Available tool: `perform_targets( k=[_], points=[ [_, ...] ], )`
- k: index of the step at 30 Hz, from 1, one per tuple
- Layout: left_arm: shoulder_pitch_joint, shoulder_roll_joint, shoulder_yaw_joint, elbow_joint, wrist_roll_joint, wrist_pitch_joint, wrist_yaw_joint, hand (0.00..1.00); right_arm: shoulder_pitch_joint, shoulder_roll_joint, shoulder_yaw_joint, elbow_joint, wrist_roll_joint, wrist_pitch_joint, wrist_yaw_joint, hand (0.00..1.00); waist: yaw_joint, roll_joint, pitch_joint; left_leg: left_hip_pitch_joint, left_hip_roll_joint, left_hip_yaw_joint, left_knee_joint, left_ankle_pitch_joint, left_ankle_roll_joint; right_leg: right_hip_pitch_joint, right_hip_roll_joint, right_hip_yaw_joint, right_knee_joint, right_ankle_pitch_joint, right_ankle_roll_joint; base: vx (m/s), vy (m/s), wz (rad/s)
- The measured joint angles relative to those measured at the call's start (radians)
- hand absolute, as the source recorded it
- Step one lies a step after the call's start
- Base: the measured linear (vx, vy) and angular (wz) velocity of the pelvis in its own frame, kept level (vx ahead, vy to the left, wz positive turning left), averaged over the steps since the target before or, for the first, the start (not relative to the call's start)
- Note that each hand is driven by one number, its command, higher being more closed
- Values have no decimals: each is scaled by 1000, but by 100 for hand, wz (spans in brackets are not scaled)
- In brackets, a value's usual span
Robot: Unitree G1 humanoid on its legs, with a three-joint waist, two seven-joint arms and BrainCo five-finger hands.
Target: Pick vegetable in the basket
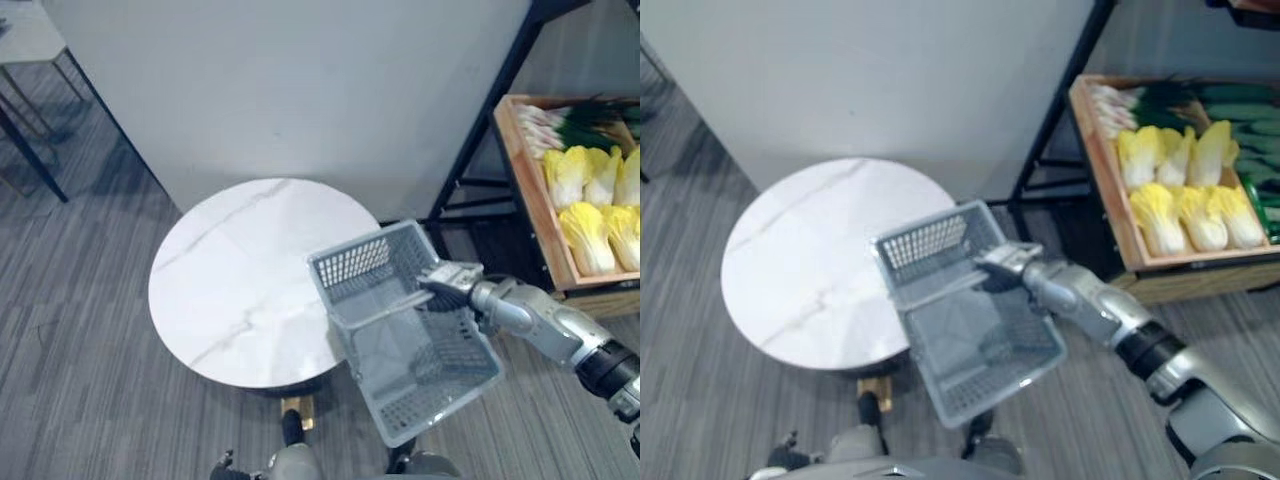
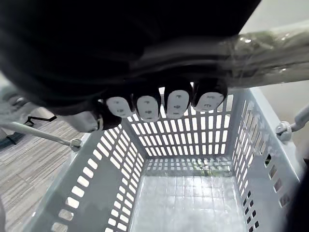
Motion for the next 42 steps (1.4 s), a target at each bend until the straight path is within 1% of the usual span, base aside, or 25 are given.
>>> perform_targets(
  k=[4, 9, 12, 14, 15, 16, 18, 21, 23, 24, 25, 26, 27, 28, 29, 31, 32, 34, 35, 36, 37, 38, 39, 41, 42],
  points=[
    [20, -2, 16, 1, 0, 0, -20, 0, 53, -16, -6, -15, 1, -5, 1, 100, -4, 13, -19, 10, 1, 21, 0, -5, -1, 0, 4, 19, -12, 3, 1, 40, 0, -14],
    [46, -23, 36, 5, 0, 2, -33, 0, 136, -20, -46, -15, 1, -7, 1, 100, -12, 44, -48, 34, -1, 20, 0, -14, -2, 26, 9, 23, -24, 6, 1, 66, -7, -4],
    [59, -35, 60, 4, -1, 12, -36, 0, 169, -20, -54, -14, 0, -7, 1, 100, -14, 48, -50, 56, -1, 16, 0, -18, -3, 49, 9, 23, -26, 6, 1, 14, -3, 0],
    [67, -42, 71, 3, -1, 15, -35, 0, 212, -19, -85, -12, 0, -8, -1, 100, -16, 51, -50, 78, -3, 18, 1, -26, -5, 44, -1, 29, 31, -20, -2, 0, 0, 0],
    [71, -42, 71, 0, -1, 16, -35, 0, 222, -19, -92, -12, 0, -8, -1, 100, -19, 51, -50, 86, -6, 18, 1, -29, -2, 38, -10, 33, 61, -34, 0, 2, 36, 2],
    [75, -42, 71, -1, -1, 18, -35, 0, 248, -18, -116, -13, -1, -8, -1, 100, -26, 46, -48, 102, -15, 18, 3, -40, -5, 23, -27, 38, 127, -70, 6, -23, 42, 2],
    [79, -39, 68, -1, 0, 19, -36, 0, 302, -18, -177, -17, -8, -8, -4, 100, -37, 29, -36, 118, -33, 24, 63, -79, -1, 10, -69, 60, 221, -123, 16, -35, 53, -4],
    [79, -33, 40, -1, 3, 20, -35, 0, 361, -18, -265, -32, -20, -6, -7, 100, -43, 23, -30, 133, -57, 68, 75, -95, 10, -13, -95, 111, 239, -116, 27, -37, 96, -42],
    [78, -18, -5, -1, 29, 20, -36, 0, 379, -17, -315, -56, -38, 2, -10, 100, -70, 21, -29, 120, -91, 110, 58, -96, 16, -58, -103, 170, 203, -81, 58, -97, 164, -82],
    [76, -5, -24, -1, 32, 20, -41, 0, 382, -17, -326, -72, -59, 5, -14, 100, -92, 11, -26, 108, -109, 150, 64, -103, 29, -82, -109, 206, 166, -62, 57, -94, 175, -93],
    [68, 1, -35, -2, 31, 20, -47, 0, 387, -19, -329, -85, -65, 8, -14, 100, -95, 8, -24, 103, -116, 170, 68, -107, 34, -89, -114, 211, 140, -67, 49, -80, 183, -113],
    [61, -6, -60, -1, 35, 19, -49, 0, 397, -27, -342, -105, -96, 9, -15, 100, -95, 24, -23, 94, -106, 202, 62, -122, 67, -75, -116, 153, 67, -88, 13, -114, 206, -142],
    [40, -8, -71, 8, 46, 20, -53, 0, 390, -28, -349, -110, -101, 12, -16, 100, -89, 64, 1, 101, -67, 277, 52, -122, 116, -97, -121, 47, 145, -105, -86, -112, 203, -147],
    [30, -8, -71, 7, 54, 20, -55, 0, 385, -26, -347, -110, -104, 13, -16, 100, -89, 68, 11, 103, -49, 306, 58, -126, 120, -126, -126, 6, 252, -105, -105, -84, 194, -138],
    [25, 1, -75, 3, 64, 19, -55, 0, 380, -22, -342, -110, -104, 14, -16, 100, -90, 62, 21, 118, -36, 351, 70, -136, 125, -141, -155, -72, 462, -128, -137, -20, 119, -97],
    [25, 22, -98, -1, 64, 22, -56, 0, 364, -11, -332, -104, -103, 14, -21, 100, -90, 45, 16, 148, -36, 423, 75, -152, 128, -98, -201, -136, 655, -151, -163, -28, 76, -126],
    [29, 26, -102, -1, 61, 22, -56, 0, 324, -8, -304, -93, -104, 14, -22, 100, -88, 26, 5, 163, -36, 484, 76, -158, 125, -61, -216, -156, 723, -151, -163, -38, 25, -141],
    [29, 30, -106, -1, 59, 22, -57, 0, 296, -4, -293, -88, -104, 14, -22, 100, -82, 21, -3, 164, -35, 527, 76, -160, 123, -35, -231, -170, 743, -149, -161, -60, -42, -129],
    [17, 33, -110, 6, 53, 21, -58, 0, 255, 5, -279, -86, -104, 14, -23, 100, -70, 23, -3, 160, -20, 616, 93, -160, 123, -23, -242, -203, 695, -161, -143, -77, -90, -137],
    [12, 32, -111, 10, 48, 24, -59, 0, 251, 8, -274, -85, -104, 14, -24, 100, -70, 27, -4, 157, -10, 634, 104, -160, 123, -22, -241, -234, 679, -166, -146, -64, -129, -156],
    [1, 24, -114, 21, 45, 31, -59, 0, 251, 9, -264, -83, -104, 16, -24, 100, -70, 34, -8, 148, 5, 666, 136, -160, 121, -24, -210, -262, 620, -166, -145, -35, -150, -104],
    [1, 15, -115, 31, 39, 36, -58, 0, 247, 9, -260, -84, -107, 16, -24, 100, -62, 65, -26, 144, 29, 684, 142, -145, 113, -22, -172, -261, 552, -168, -142, -18, -234, -174],
    [-2, 10, -114, 32, 38, 37, -54, 0, 222, 10, -243, -84, -109, 16, -32, 100, -41, 77, -34, 144, 57, 733, 159, -130, 91, -35, -145, -274, 475, -174, -132, -27, -257, -169],
    [-15, 11, -111, 44, 39, 40, -55, 0, 198, 13, -231, -84, -118, 14, -45, 100, -38, 79, -33, 143, 69, 790, 190, -130, 91, -54, -132, -283, 434, -182, -119, -52, -272, -142],
    [-16, 11, -110, 49, 39, 44, -55, 0, 198, 19, -231, -84, -129, 14, -49, 100, -51, 87, -36, 140, 97, 815, 238, -129, 91, -37, -95, -278, 350, -182, -118, -44, -220, -89]
  ],
)
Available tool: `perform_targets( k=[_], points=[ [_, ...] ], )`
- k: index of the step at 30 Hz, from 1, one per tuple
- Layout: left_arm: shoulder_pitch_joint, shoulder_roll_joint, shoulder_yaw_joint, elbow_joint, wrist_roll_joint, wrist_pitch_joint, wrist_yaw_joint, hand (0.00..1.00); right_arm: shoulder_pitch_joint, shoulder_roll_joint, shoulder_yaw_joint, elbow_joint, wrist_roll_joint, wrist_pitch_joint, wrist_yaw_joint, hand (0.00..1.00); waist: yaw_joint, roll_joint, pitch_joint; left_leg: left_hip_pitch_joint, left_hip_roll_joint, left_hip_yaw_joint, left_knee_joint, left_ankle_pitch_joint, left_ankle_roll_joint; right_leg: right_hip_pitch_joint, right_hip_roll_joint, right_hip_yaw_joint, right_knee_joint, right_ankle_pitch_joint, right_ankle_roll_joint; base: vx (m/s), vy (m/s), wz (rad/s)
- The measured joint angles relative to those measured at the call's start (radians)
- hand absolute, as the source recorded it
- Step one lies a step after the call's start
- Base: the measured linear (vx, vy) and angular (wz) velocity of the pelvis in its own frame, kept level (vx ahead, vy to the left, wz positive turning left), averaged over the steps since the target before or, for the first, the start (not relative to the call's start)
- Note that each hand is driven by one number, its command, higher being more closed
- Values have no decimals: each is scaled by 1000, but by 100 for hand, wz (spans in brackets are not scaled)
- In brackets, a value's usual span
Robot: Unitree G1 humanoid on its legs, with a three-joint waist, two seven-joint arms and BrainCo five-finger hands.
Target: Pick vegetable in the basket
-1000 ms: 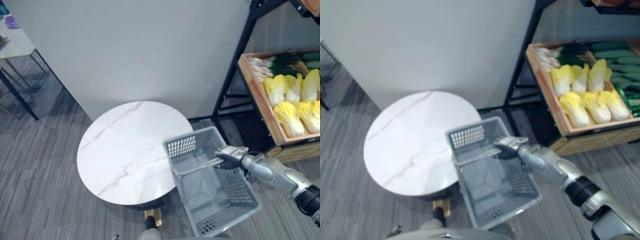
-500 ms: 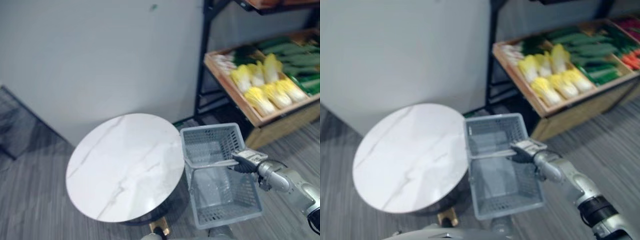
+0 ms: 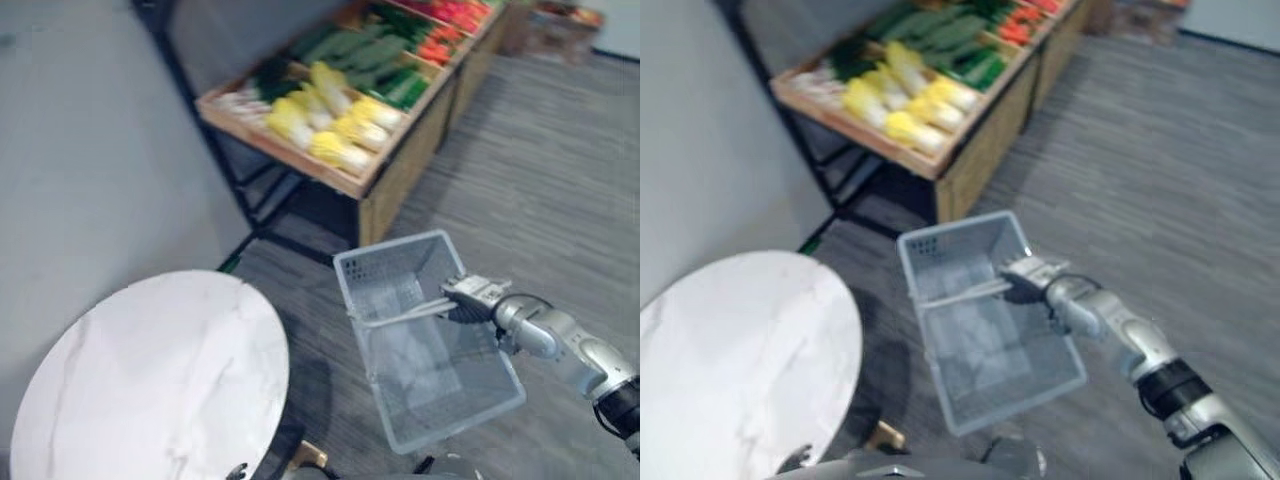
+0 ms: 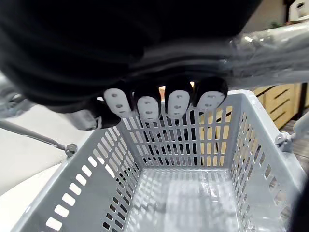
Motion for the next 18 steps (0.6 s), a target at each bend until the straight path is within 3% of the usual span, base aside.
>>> perform_targets(
  k=[1, 3, 4, 6, 7, 9, 11, 14, 16, 17, 18],
  points=[
    [0, 1, 2, 0, 0, 0, 0, 0, 1, 0, 0, 0, -1, 0, 0, 100, -4, 0, 0, -1, 7, 1, 13, 0, 0, 7, 7, -1, -21, 0, 0, -46, -281, -66],
    [5, 12, 24, 3, 1, 6, 5, 0, 13, -5, -4, 0, -6, 6, -1, 100, -42, 6, 2, -12, 103, -8, 195, 1, 1, 84, 68, 0, -180, 12, 15, -71, -228, -38],
    [5, 12, 28, 3, 1, 9, 8, 0, 25, -9, -10, 0, -6, 8, -2, 100, -44, 11, 1, -12, 128, -17, 240, 8, -1, 99, 76, 3, -196, 13, 15, -83, -156, -31],
    [10, 10, 44, 0, 1, 11, 22, 0, 74, -15, -41, 1, -7, 13, -3, 100, -41, 2, 8, -45, 161, -152, 346, 30, -33, 130, 77, 52, -218, 15, 12, -69, -85, -37],
    [11, 6, 46, 0, 1, 10, 23, 0, 75, -15, -46, 1, -8, 15, -4, 100, -40, 3, 8, -64, 143, -230, 350, 18, -47, 128, 70, 72, -224, 15, 13, -107, -73, -68],
    [22, -25, 75, -1, 0, 4, 38, 0, 70, 1, -41, 7, -8, 22, -4, 100, -23, 0, 12, -137, 4, -568, 300, -33, -74, 118, 67, 175, -274, 53, 14, -107, -21, -110],
    [54, -54, 99, -5, -3, -16, 42, 0, 67, 26, -27, 18, -8, 13, -10, 100, 3, 0, 12, -130, -81, -749, 214, -55, -79, 111, 88, 270, -311, 75, 16, -57, 25, -145],
    [61, -64, 116, -5, -9, -28, 38, 0, 51, 43, 25, 26, -8, 9, -25, 100, 16, 1, 14, -135, -132, -937, 64, -55, -79, 69, 137, 388, -313, 86, 24, -38, 86, -137],
    [63, -75, 125, -5, -8, -31, 38, 0, 33, 39, 57, 32, -8, 9, -25, 100, 16, 14, 16, -135, -131, -999, -17, -17, -81, 47, 168, 438, -309, 96, 39, -24, 152, -106],
    [62, -81, 141, -6, -7, -31, 41, 0, 32, 45, 59, 35, -8, 8, -25, 100, 15, 30, 14, -129, -126, -998, -40, -37, -89, 33, 177, 457, -314, 108, 57, -3, 190, -82],
    [59, -78, 141, -6, -6, -32, 41, 0, 32, 48, 59, 36, -8, 8, -25, 100, 12, 15, 18, -132, -137, -989, -43, -36, -88, 29, 168, 470, -323, 114, 66, 35, 217, -50]
  ],
)
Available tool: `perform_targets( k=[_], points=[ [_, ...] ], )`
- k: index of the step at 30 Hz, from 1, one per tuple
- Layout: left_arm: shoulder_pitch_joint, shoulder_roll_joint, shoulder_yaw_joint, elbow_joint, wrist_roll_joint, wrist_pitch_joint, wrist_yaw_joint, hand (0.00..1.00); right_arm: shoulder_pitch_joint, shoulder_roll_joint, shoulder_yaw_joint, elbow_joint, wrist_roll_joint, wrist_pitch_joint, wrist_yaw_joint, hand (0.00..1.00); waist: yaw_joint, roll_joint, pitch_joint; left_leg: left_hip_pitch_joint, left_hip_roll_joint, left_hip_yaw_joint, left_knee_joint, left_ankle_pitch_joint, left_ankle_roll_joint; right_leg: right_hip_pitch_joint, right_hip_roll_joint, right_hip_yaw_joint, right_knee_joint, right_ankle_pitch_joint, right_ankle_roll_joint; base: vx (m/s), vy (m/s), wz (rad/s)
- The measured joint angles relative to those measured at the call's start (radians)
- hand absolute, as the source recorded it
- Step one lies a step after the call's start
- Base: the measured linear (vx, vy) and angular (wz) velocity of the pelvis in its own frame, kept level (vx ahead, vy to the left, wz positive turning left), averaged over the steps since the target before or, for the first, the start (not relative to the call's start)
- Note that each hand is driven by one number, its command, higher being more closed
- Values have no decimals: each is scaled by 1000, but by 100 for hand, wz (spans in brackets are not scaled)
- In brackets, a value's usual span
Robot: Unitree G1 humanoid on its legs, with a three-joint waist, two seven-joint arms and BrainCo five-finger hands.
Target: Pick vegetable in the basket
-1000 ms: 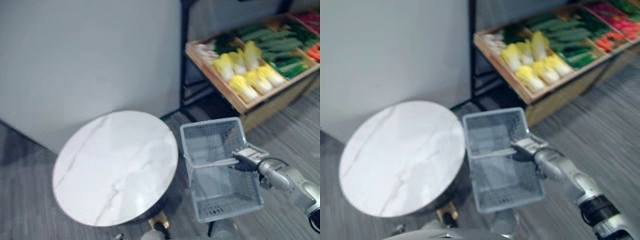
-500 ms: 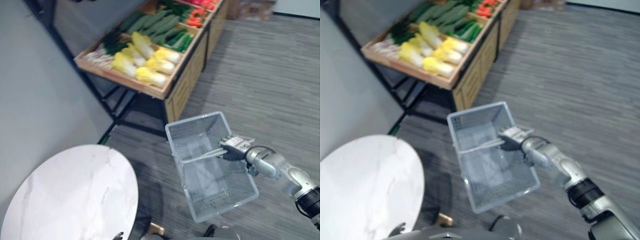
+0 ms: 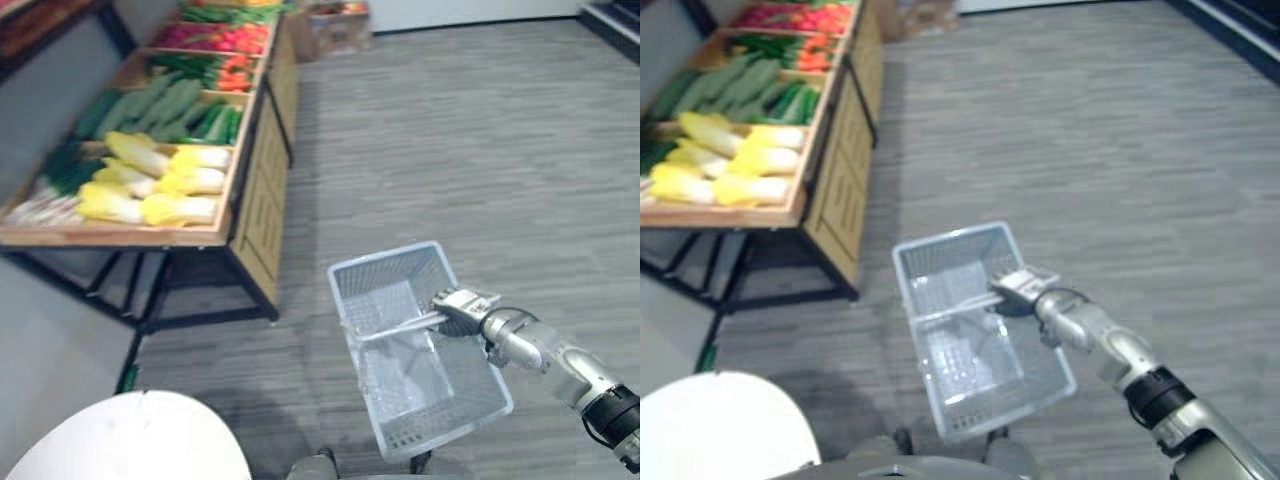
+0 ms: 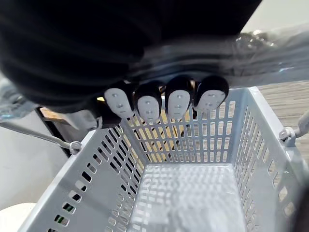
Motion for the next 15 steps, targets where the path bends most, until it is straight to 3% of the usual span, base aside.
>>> perform_targets(
  k=[2, 4, 6, 11, 12, 14, 15],
  points=[
    [-15, 15, -5, -8, 13, -12, -9, 0, 0, -4, 1, 2, 1, -1, 0, 100, 5, -28, 7, -30, -39, 29, 3, -8, 21, -7, -36, 23, -66, 67, 37, 36, 226, -18],
    [-20, 14, -8, -17, 27, -14, -7, 0, 0, -3, 0, 8, 1, -1, 0, 100, 4, -23, 10, -36, -68, 27, 10, -14, 32, 5, -58, 22, -92, 85, 55, 41, 164, 8],
    [-23, 12, -37, -30, 37, -15, -7, 0, 0, -1, 0, 13, 2, -4, 0, 100, 9, -14, 13, -31, -89, 23, 8, -24, 48, 10, -75, 19, -94, 92, 64, 51, 113, 9],
    [-23, 20, -65, -37, 38, -14, -3, 0, 37, 9, -31, 14, 2, -17, 0, 100, 18, -20, 17, 1, -103, 15, -6, -37, 68, 11, -84, 12, -35, 72, 77, 30, 58, 1],
    [-25, 27, -82, -36, 39, -13, -2, 0, 47, 24, -50, 14, 1, -14, -1, 100, 17, -23, 19, 22, -100, 23, -17, -62, 100, -55, -85, 27, 114, 36, 74, -5, 70, -27],
    [-28, 30, -95, -36, 39, -13, -1, 0, 47, 38, -62, 15, 1, -5, -1, 100, 17, -23, 29, 51, -97, 21, -36, -75, 121, -140, -88, 29, 303, 33, 68, -48, 67, -37],
    [-28, 39, -110, -35, 39, -13, -2, 0, 49, 52, -64, 14, 1, -2, -3, 100, 13, -38, 45, 88, -108, 22, -43, -81, 134, -201, -109, 27, 474, 35, 59, -63, 69, -23]
  ],
)
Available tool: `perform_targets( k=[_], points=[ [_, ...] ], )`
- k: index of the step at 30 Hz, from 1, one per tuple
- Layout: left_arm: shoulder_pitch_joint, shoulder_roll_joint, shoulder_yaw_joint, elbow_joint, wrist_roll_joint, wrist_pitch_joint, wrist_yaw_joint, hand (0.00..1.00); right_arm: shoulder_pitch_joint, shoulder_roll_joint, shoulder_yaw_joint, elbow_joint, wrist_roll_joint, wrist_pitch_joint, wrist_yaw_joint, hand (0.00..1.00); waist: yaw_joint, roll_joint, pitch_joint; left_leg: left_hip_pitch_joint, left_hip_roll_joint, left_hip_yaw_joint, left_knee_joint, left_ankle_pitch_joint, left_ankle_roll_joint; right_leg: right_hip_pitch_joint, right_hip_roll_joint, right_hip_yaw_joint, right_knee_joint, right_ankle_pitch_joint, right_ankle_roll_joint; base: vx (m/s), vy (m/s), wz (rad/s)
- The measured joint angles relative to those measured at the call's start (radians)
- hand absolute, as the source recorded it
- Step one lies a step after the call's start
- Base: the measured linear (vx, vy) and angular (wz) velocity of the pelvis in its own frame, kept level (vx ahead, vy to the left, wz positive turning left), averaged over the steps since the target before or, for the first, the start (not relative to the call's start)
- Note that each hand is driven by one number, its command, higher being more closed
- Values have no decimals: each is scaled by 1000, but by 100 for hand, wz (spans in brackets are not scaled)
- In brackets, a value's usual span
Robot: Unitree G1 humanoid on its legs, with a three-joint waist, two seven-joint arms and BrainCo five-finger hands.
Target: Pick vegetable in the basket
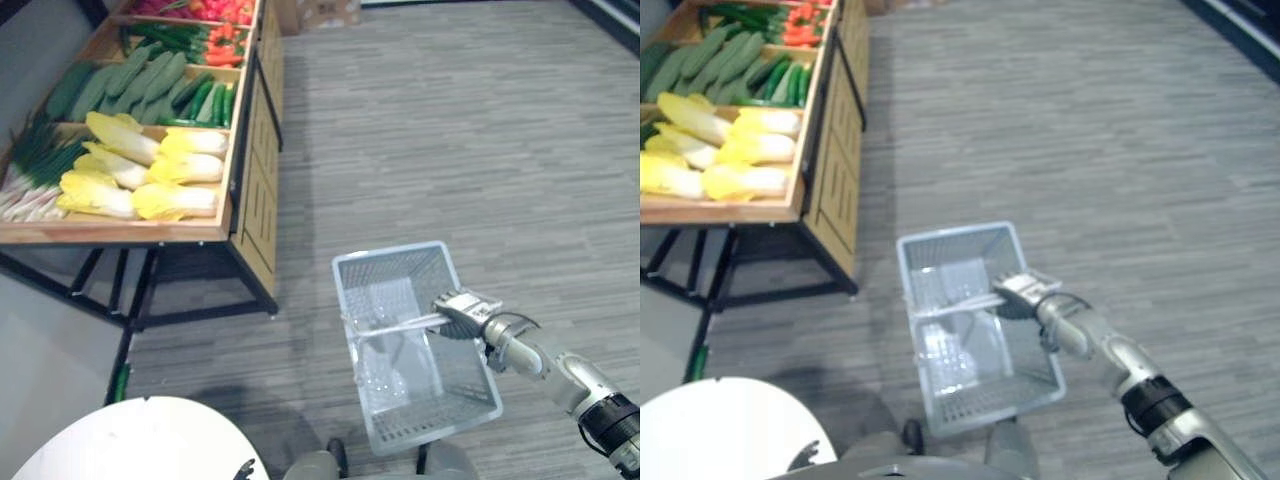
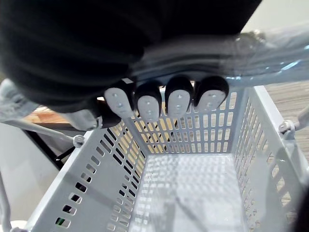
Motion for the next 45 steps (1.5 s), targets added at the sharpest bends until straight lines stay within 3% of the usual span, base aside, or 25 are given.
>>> perform_targets(
  k=[3, 6, 7, 9, 11, 13, 14, 15, 18, 21, 23, 24, 27, 30, 31, 32, 33, 34, 36, 38, 40, 41, 42, 44, 45],
  points=[
    [-15, 31, -33, 9, 1, 3, -7, 0, 34, 31, -14, -2, 0, 3, -1, 100, -26, -24, 20, 69, -11, -26, 0, -29, 34, -74, -47, -10, 201, -4, -66, 81, 58, 17],
    [-36, 29, -33, 10, 5, 14, -8, 0, 34, 44, -46, -7, 0, 0, -1, 100, -19, -22, 28, 64, -3, -40, -1, -40, 33, -98, -47, -46, 49, -11, -77, 165, -11, 14],
    [-54, 27, -34, 8, 7, 20, -9, 0, 35, 48, -59, -7, 0, 1, -2, 100, -24, -16, 34, 60, 9, -52, 0, -44, 29, -90, -43, -66, -104, 2, -59, 294, -98, 30],
    [-59, 28, -39, 3, 16, 20, -9, 0, 37, 51, -81, -7, 1, 1, -2, 100, -24, -15, 38, 65, 22, -66, 4, -62, -1, -90, -39, -65, -329, 37, -19, 400, -159, 31],
    [-63, 31, -38, -1, 40, 21, -8, 0, 40, 54, -93, -7, 0, 1, -3, 100, -29, -22, 43, 102, 40, -94, 2, -94, -65, -91, -52, -59, -488, 52, 5, 518, -282, 45],
    [-48, 37, -31, 0, 46, 22, -4, 0, 70, 63, -123, -15, 0, 2, -4, 100, -40, -24, 37, 156, 77, -136, -3, -146, -114, -69, -39, -53, -458, 100, -3, 542, -356, 66],
    [-47, 27, -22, 2, 46, 22, -2, 0, 94, 66, -152, -15, 0, 6, -5, 100, -38, 14, 19, 157, 125, -161, 19, -167, -135, -88, -7, -69, -383, 131, 9, 688, -498, 59],
    [-46, 16, 2, 11, 46, 18, 3, 0, 106, 65, -160, -12, -1, 19, -5, 100, -28, 38, 4, 119, 188, -198, 103, -139, -127, -107, 40, -99, -295, 80, -31, 572, -438, 23],
    [-46, 11, 63, 22, 12, 19, -3, 0, 112, 64, -172, -10, 0, 28, -4, 100, -21, 37, 3, 20, 229, -251, 340, -8, -124, -59, 75, -145, -248, 5, -68, 590, -413, 14],
    [-44, -5, 111, 16, -62, 21, -4, 0, 147, 64, -185, -10, 2, 47, -5, 100, -9, 17, 13, -103, 239, -290, 674, 310, -135, 117, 83, -198, -287, -61, -94, 564, -282, 28],
    [-36, -10, 124, -5, -90, 20, -5, 0, 157, 67, -193, -10, 2, 53, -8, 100, 8, 19, 12, -209, 251, -218, 898, 201, -103, 237, 91, -211, -352, -73, -97, 629, -283, 23],
    [-32, -14, 129, -28, -93, 19, -5, 0, 165, 66, -196, -10, 3, 53, -12, 100, 25, 15, 14, -297, 248, -139, 961, 99, -63, 330, 90, -225, -416, -78, -102, 436, -168, 20],
    [-34, -21, 125, -43, -92, 20, -8, 0, 165, 66, -198, -12, 4, 53, -11, 100, 51, 10, 16, -421, 211, -52, 883, 24, -54, 402, 79, -243, -453, -120, -65, 377, -13, 17],
    [-20, -34, 104, -37, -89, 21, -8, 0, 167, 67, -199, -14, 7, 51, -12, 100, 57, 3, 14, -448, 119, 78, 477, 36, -39, 465, 53, -270, -461, -183, -15, 430, 147, 20],
    [-3, -46, 99, -35, -87, 22, -10, 0, 168, 63, -202, -15, 10, 51, -13, 100, 59, 27, 0, -429, 90, 105, 243, 122, -47, 497, 73, -279, -475, -219, 7, 482, 178, 7],
    [11, -53, 97, -28, -81, 22, -11, 0, 168, 84, -203, -3, 10, 54, -12, 100, 78, 49, -18, -408, 80, 113, 140, 235, 58, 531, 103, -257, -496, -247, 9, 481, 173, 16],
    [2, -49, 96, -23, -77, 23, -10, 0, 169, 104, -196, 3, 9, 58, -12, 100, 74, 14, -20, -411, 54, 119, 145, 219, 31, 534, 86, -241, -504, -253, -7, 445, 140, 38],
    [0, -48, 98, -42, -69, 20, -10, 0, 167, 91, -186, -1, 11, 51, -12, 100, 77, 0, -26, -444, 44, 120, 187, 184, 41, 529, 100, -192, -508, -226, -29, 395, 123, 48],
    [-7, -50, 113, -40, -51, 21, -12, 0, 147, 90, -179, 7, 10, 49, -12, 100, 99, -8, -24, -471, 52, 177, 287, 133, 58, 553, 88, -192, -519, -184, -20, 360, 130, 44],
    [1, -52, 151, -33, -40, 23, -10, 0, 144, 92, -163, 23, 10, 49, -11, 100, 104, -5, -26, -414, 52, 254, 281, 55, 108, 567, 73, -182, -417, -170, -10, 355, 185, 50],
    [26, -52, 155, -20, -40, 25, -10, 0, 130, 108, -130, 40, 3, 46, -11, 100, 114, -24, -33, -323, 8, 256, 194, 47, 97, 466, 17, -135, -127, -155, 15, 332, 200, 19],
    [59, -49, 147, -19, -40, 30, -9, 0, 120, 132, -114, 62, 1, 37, -12, 100, 107, -44, -45, -262, -23, 253, 130, 50, 94, 368, -26, -91, 118, -75, 134, 357, 170, 27],
    [74, -39, 141, -20, -40, 36, -10, 0, 118, 158, -114, 83, 0, 35, -13, 100, 100, -60, -49, -223, -42, 245, 102, 49, 93, 296, -38, -46, 283, -1, 179, 366, 147, 46],
    [79, -23, 116, -24, -38, 45, -11, 0, 123, 184, -114, 154, 0, 24, -16, 100, 95, -71, -53, -136, -77, 168, 63, 42, 92, 173, -37, -19, 571, 8, 165, 375, 80, 86],
    [77, -21, 101, -40, -38, 45, -11, 0, 127, 184, -116, 188, -2, 24, -16, 100, 92, -66, -51, -84, -89, 121, 37, 38, 96, 130, -37, -35, 625, -18, 120, 377, 41, 108]
  ],
)
